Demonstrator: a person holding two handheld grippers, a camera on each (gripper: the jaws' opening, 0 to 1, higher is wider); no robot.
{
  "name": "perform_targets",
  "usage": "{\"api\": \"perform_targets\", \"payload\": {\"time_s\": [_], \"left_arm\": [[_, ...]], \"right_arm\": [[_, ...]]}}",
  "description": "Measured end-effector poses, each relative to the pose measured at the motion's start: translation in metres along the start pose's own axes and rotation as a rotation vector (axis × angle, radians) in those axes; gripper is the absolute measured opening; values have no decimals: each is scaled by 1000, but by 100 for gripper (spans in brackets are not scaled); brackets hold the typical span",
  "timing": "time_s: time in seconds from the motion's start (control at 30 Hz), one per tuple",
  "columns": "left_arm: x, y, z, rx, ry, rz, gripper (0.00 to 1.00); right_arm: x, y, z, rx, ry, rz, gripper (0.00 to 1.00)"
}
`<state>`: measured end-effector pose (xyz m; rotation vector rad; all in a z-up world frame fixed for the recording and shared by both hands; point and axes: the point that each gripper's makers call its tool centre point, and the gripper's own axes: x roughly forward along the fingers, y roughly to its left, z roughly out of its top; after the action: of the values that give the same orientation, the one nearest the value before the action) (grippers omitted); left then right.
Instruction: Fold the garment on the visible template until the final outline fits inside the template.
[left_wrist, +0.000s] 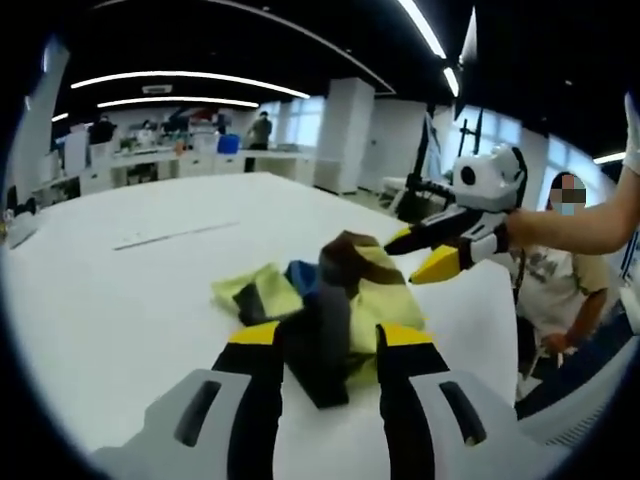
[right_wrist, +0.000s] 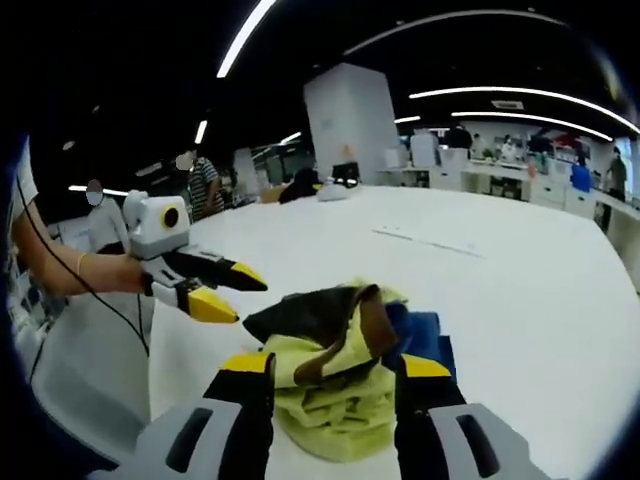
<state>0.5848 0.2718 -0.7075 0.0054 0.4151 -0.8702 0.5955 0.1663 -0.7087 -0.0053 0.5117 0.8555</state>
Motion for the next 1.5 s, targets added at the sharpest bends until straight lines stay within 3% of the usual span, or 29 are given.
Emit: {"api": "perform_targets", "payload": {"time_s": [0.47, 0.77, 0.93, 1.07, 1.17, 1.37, 1.5], "left_arm": [[24, -2, -11, -5, 57, -10, 13], [24, 0, -15, 3, 77, 4, 0], [22, -1, -11, 28, 70, 25, 0], [17, 1, -4, 29, 46, 46, 0], [13, 2, 0, 22, 34, 56, 0], [1, 3, 4, 6, 18, 81, 0], [-8, 4, 5, 1, 12, 97, 0]], "right_arm": [[6, 1, -6, 44, -3, -3, 42], [12, 5, -20, 91, 18, -5, 36], [14, 6, -21, 130, 17, -10, 27], [15, 8, -20, 170, 7, -8, 13], [17, 6, -15, 183, -16, -21, 1], [17, 5, 6, 259, -93, -25, 0], [18, 15, 27, 247, -138, -16, 0]]}}
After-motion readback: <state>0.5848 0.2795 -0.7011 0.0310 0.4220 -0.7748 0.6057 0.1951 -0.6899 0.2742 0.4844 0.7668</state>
